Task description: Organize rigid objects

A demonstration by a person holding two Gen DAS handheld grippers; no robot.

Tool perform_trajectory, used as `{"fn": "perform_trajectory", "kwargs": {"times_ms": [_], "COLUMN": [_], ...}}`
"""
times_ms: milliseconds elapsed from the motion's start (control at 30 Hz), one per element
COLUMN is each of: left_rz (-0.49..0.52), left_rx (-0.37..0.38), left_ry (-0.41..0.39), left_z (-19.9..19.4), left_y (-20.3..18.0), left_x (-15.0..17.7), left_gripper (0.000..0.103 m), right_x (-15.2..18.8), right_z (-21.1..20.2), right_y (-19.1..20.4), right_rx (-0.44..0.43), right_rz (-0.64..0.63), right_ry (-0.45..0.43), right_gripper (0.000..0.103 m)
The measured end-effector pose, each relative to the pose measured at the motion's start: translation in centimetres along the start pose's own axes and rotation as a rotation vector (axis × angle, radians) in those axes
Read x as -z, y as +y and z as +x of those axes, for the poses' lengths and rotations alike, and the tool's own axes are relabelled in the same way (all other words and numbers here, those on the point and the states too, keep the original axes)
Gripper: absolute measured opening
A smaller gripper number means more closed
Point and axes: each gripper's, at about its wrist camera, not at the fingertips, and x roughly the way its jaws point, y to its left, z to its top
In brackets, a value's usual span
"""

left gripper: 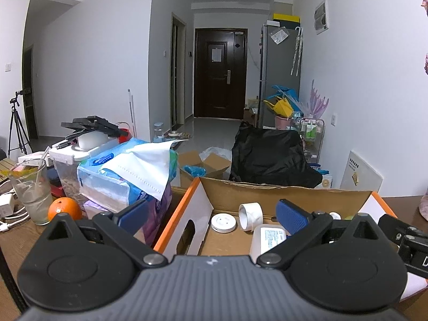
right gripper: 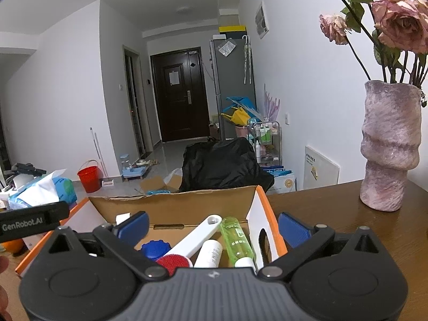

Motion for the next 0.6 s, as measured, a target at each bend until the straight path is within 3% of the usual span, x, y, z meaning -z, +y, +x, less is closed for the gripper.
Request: {"fn": "perform_trajectory", "kwargs": {"times_ms": [600], "left_rz": [0.038], "left_rx": [0.042], "left_ry": [-0.021], "left_z": [-5.2], "left_y": [0.8], "left_x": [0.2], "left_gripper": [0.103], "right_x": [0.0], "right_z": [-5.4], "right_y": [-0.6], "right_rx": [0.006], "right_rz": [-0.055], "right_ry": [0.002], "right_gripper": [0.103]}}
